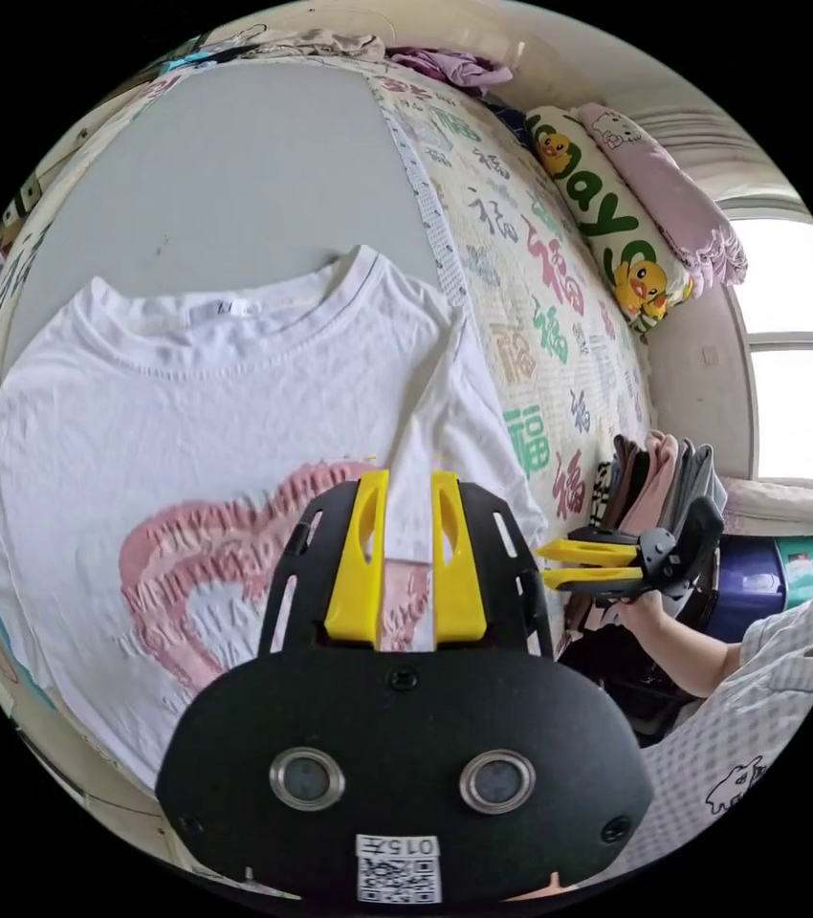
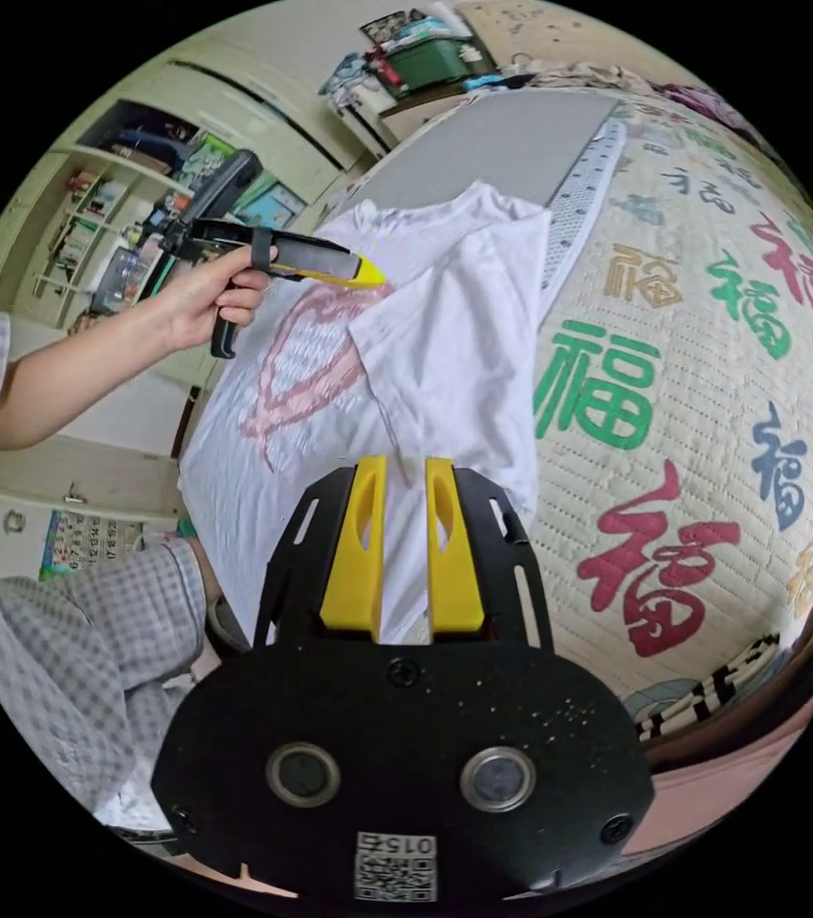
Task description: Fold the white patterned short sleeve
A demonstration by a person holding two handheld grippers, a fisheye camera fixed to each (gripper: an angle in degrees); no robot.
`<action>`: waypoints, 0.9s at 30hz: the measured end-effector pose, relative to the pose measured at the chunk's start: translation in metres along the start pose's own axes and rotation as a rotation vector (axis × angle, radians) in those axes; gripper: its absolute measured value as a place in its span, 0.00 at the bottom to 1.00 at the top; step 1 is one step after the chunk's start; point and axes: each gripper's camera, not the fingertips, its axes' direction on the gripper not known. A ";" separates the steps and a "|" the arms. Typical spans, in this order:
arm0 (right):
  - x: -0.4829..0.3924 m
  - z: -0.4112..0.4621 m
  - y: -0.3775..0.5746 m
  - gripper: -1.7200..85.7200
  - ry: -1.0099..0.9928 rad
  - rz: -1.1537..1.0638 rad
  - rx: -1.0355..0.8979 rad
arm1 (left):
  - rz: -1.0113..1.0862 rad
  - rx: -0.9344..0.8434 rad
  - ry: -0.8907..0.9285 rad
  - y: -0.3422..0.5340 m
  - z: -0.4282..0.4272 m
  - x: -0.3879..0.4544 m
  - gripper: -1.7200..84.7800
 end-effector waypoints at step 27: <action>-0.163 -0.240 -0.088 0.04 0.248 0.019 -0.149 | -0.105 0.119 -0.007 0.107 -0.072 -0.032 0.01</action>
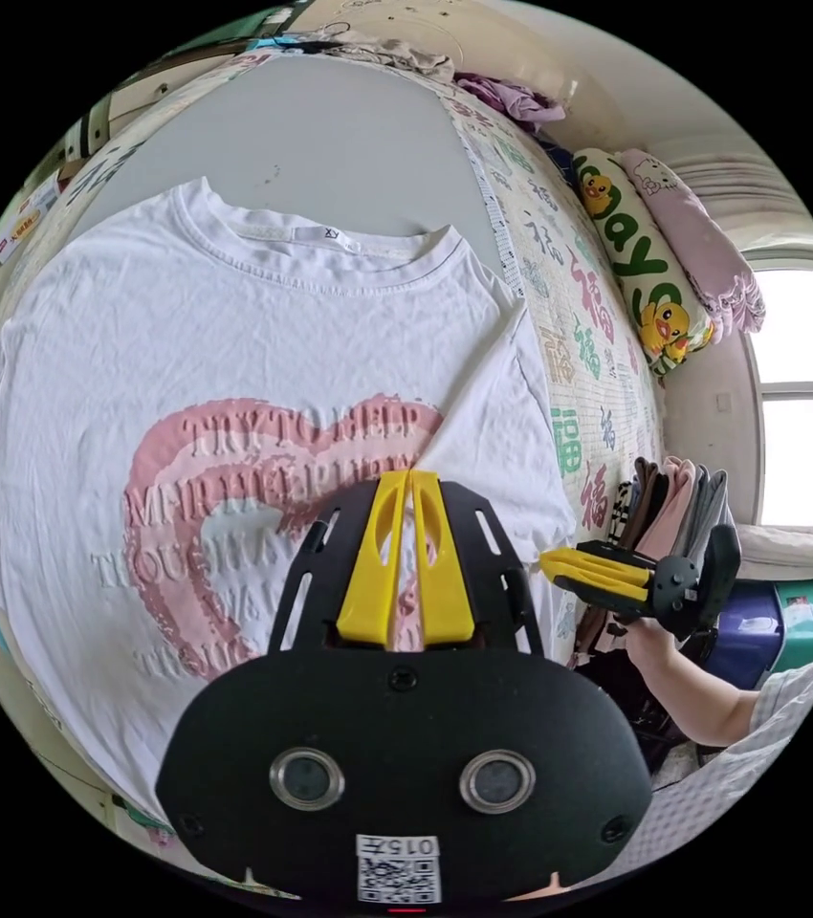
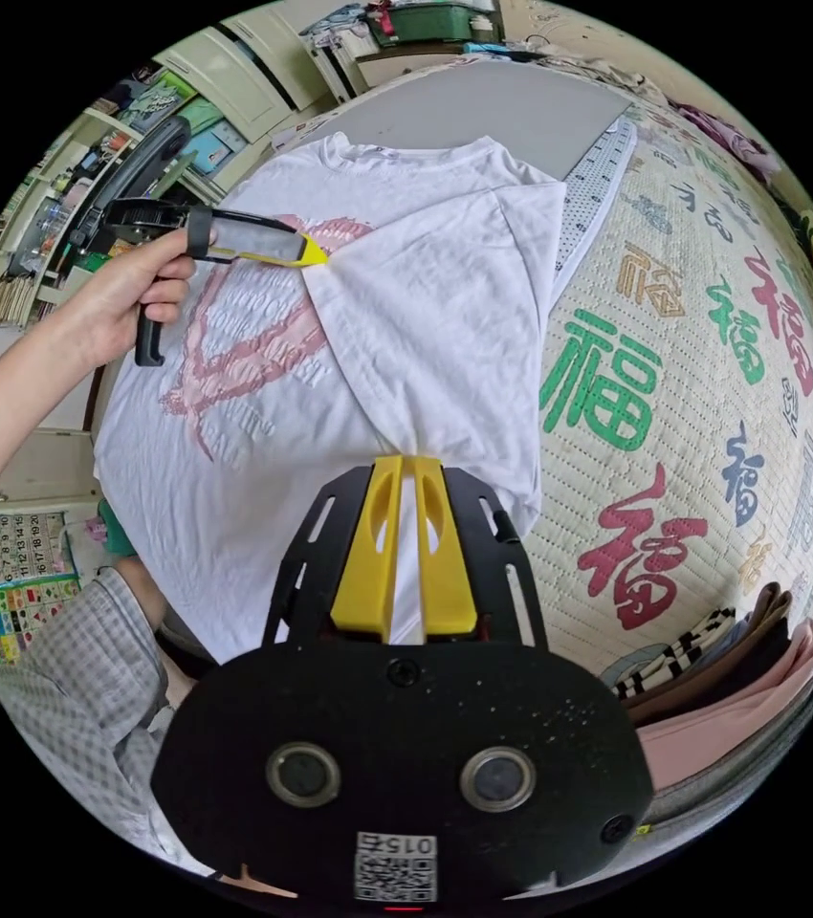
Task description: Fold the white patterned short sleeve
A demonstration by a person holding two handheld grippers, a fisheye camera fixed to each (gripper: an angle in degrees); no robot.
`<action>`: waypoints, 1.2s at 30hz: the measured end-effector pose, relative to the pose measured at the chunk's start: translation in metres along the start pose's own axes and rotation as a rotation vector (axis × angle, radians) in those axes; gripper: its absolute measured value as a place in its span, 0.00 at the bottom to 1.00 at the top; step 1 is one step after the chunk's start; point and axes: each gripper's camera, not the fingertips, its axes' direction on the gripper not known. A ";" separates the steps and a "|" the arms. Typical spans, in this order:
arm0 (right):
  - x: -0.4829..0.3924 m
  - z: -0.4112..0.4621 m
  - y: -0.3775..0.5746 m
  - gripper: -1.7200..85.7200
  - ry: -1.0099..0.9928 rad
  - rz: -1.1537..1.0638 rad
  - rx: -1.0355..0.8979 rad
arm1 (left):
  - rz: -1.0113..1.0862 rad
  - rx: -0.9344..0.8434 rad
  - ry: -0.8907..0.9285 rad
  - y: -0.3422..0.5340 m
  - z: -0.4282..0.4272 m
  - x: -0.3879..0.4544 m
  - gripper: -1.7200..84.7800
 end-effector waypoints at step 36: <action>-0.544 -0.360 -0.482 0.12 -0.071 -0.304 0.134 | -0.516 0.426 0.147 0.295 -0.293 -0.407 0.15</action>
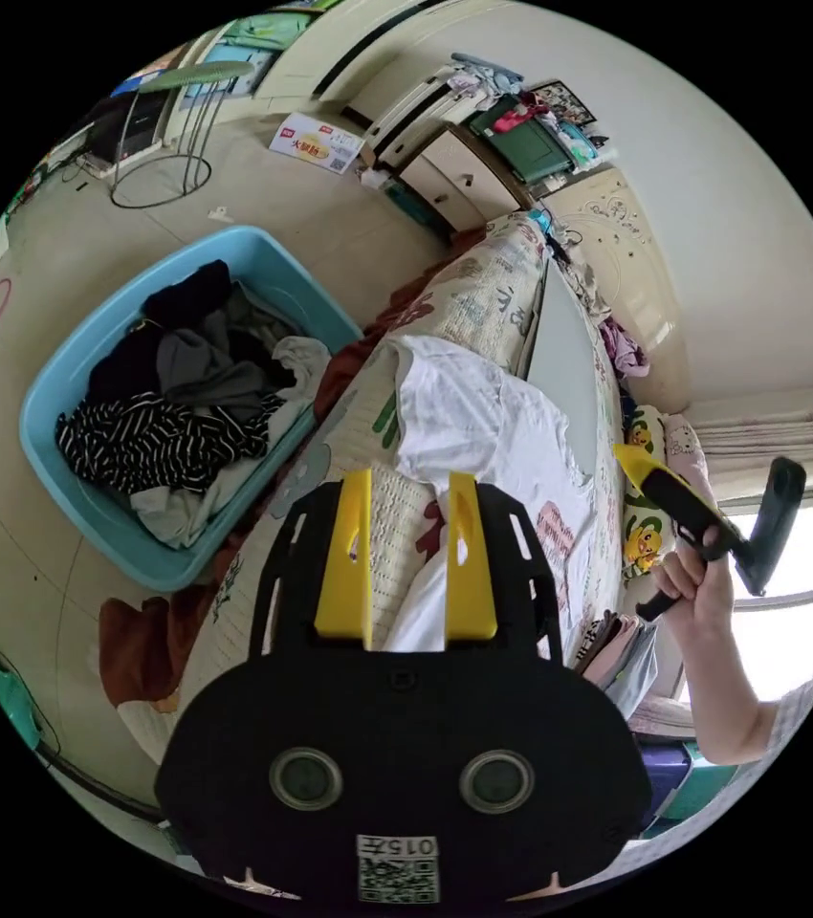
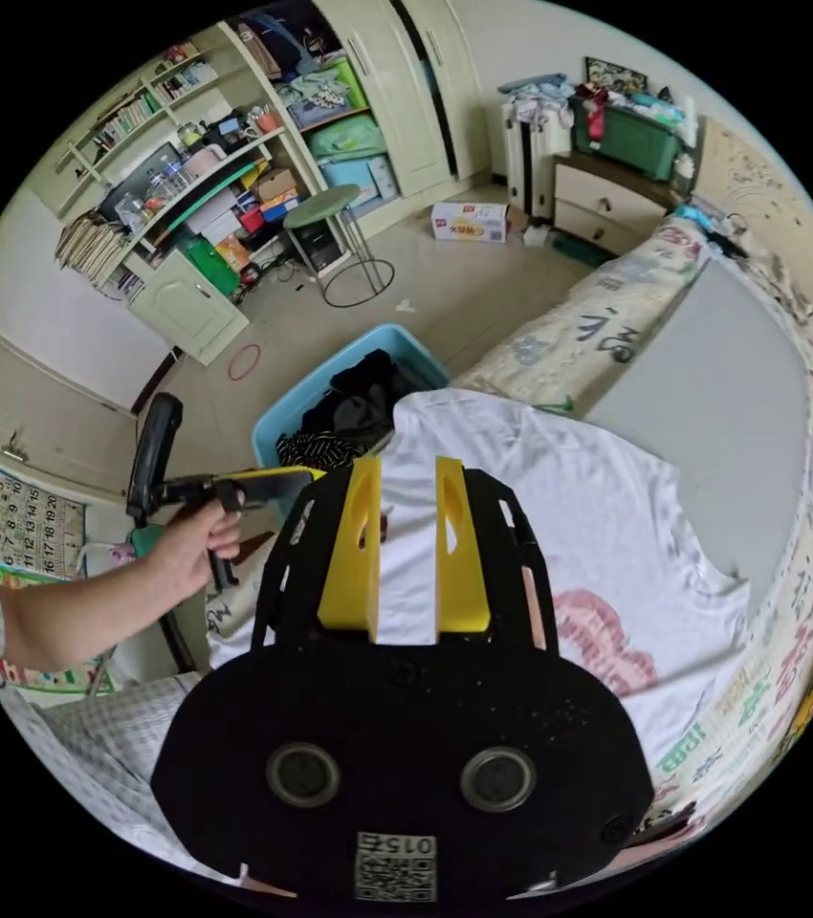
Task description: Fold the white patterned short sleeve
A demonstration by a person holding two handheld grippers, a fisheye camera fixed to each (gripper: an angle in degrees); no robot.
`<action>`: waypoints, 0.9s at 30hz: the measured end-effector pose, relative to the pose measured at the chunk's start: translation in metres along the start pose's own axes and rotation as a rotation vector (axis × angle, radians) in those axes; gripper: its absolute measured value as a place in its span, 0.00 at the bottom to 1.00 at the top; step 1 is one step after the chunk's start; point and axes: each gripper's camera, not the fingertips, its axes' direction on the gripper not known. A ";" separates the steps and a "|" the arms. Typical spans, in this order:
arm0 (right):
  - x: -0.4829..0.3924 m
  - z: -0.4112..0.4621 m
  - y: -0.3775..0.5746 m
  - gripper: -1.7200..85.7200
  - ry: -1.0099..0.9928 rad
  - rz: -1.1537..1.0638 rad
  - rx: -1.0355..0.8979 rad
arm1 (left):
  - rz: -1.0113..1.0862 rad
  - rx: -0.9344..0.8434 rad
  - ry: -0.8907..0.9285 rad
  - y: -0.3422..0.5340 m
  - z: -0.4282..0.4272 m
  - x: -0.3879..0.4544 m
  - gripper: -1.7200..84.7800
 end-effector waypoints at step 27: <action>-0.097 0.208 -0.459 0.03 0.181 -0.371 -0.839 | -0.141 -0.161 0.228 -0.007 -0.006 -0.089 0.01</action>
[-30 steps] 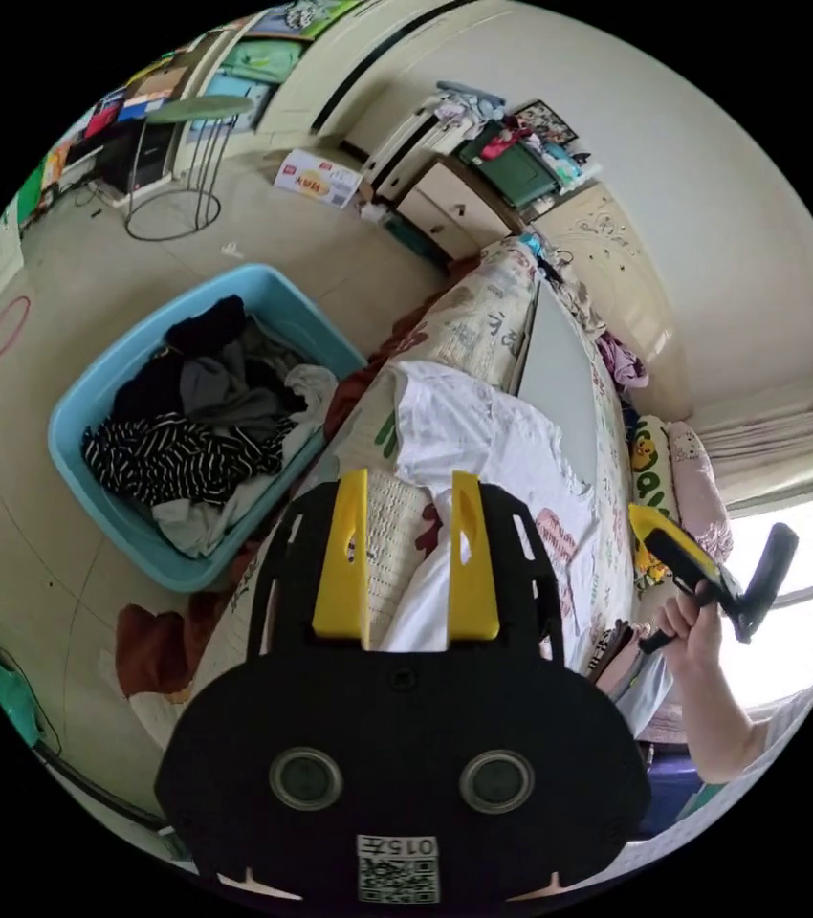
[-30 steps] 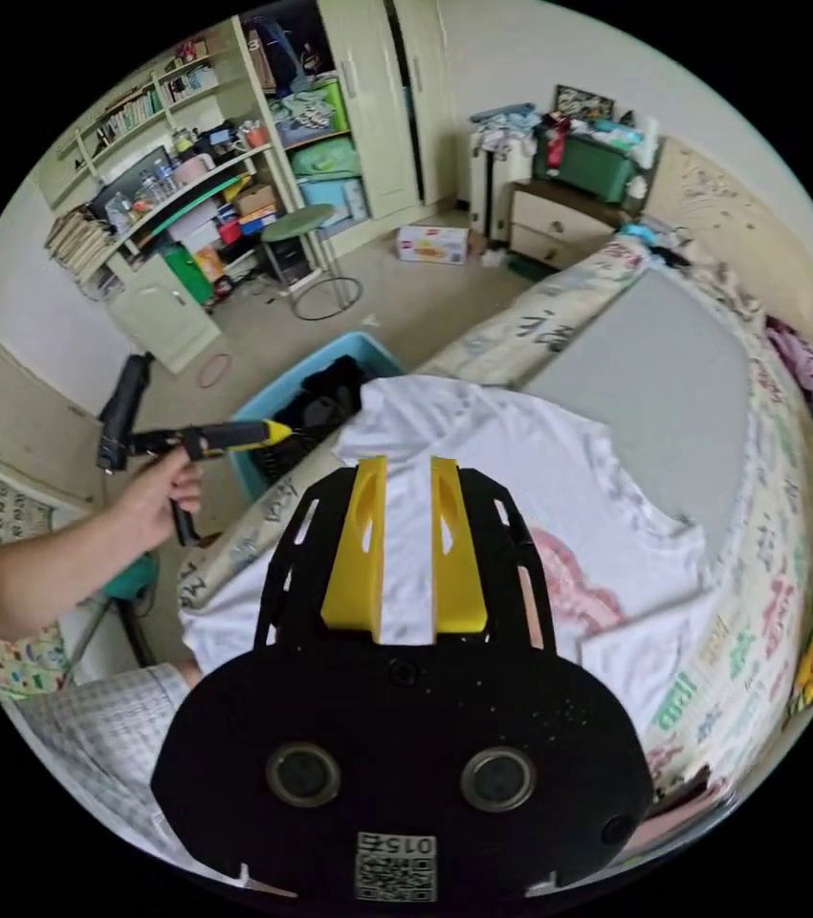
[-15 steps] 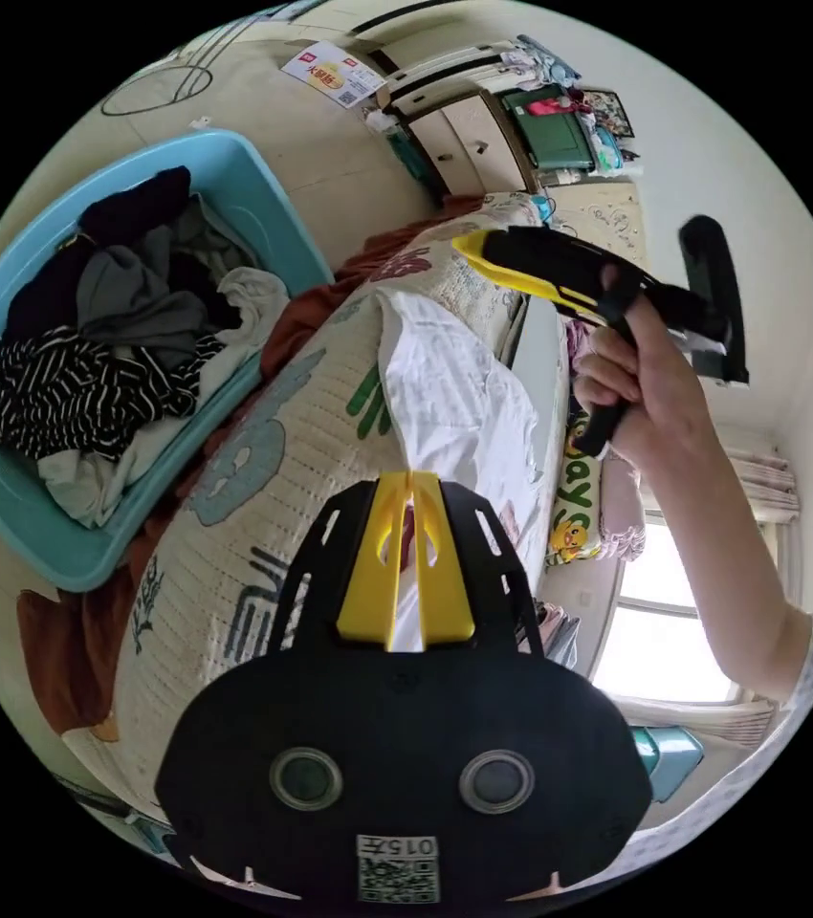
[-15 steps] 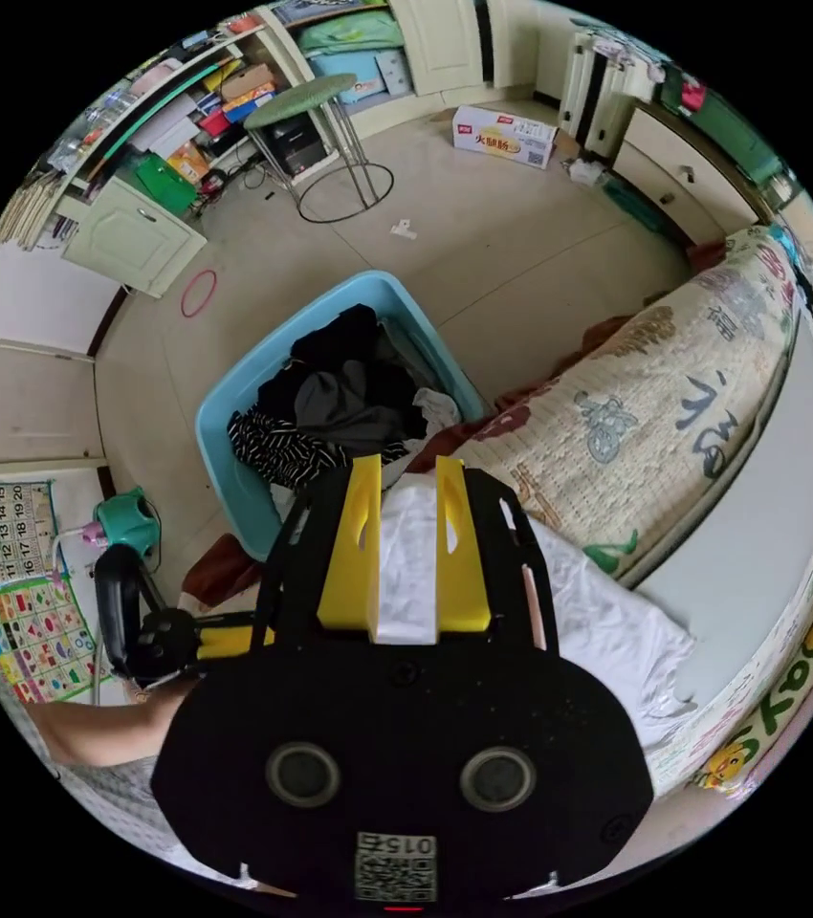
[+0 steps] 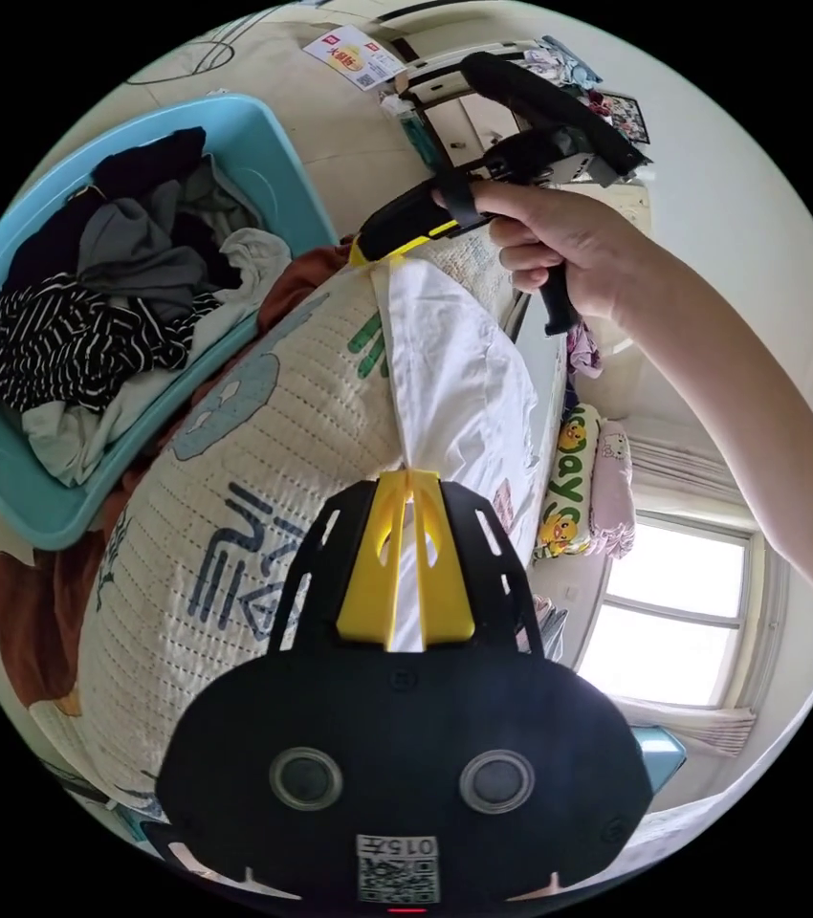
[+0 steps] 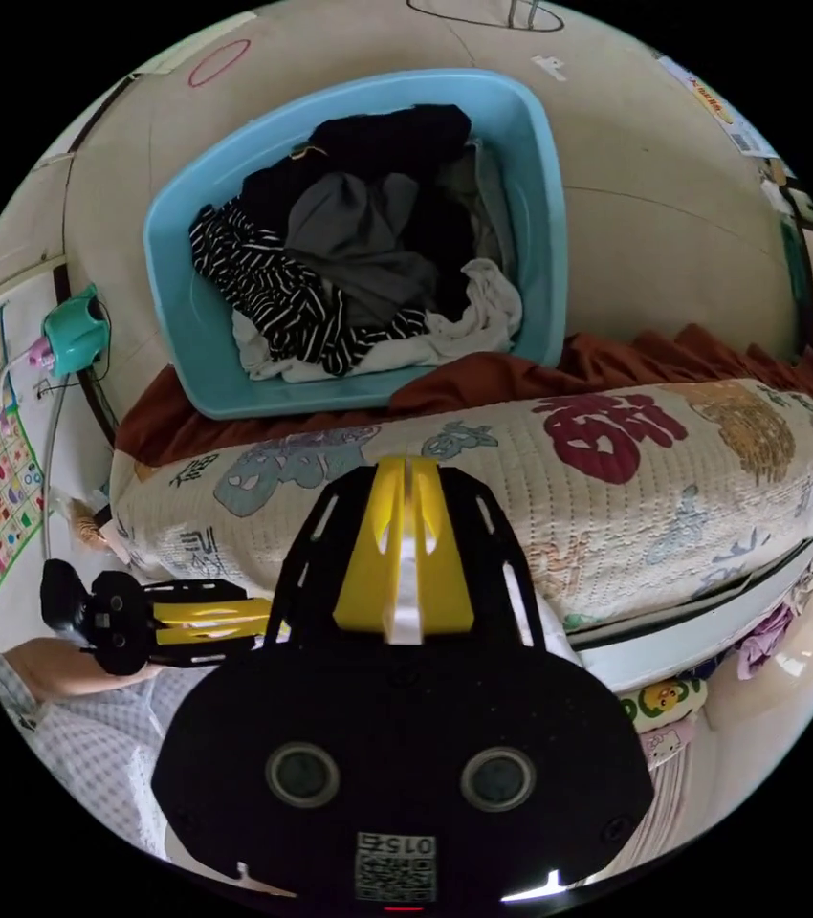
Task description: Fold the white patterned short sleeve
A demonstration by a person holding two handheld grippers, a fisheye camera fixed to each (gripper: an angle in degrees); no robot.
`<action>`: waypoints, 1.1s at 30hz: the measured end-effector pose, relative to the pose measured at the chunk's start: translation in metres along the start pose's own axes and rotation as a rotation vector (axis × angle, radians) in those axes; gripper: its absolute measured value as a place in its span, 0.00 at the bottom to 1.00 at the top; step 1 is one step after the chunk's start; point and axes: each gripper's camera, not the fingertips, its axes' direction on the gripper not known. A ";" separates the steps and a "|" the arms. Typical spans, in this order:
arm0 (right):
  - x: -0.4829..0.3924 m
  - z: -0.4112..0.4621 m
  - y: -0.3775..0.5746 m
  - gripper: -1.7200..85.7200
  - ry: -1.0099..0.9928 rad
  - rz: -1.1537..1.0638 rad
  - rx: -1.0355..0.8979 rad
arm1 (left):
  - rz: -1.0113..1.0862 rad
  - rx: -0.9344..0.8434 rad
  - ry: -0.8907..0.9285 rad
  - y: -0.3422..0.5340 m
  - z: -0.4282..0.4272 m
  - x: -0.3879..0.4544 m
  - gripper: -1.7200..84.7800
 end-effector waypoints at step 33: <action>0.155 0.087 0.193 0.01 -0.304 0.133 0.585 | 0.138 0.138 -0.165 0.020 -0.001 0.071 0.02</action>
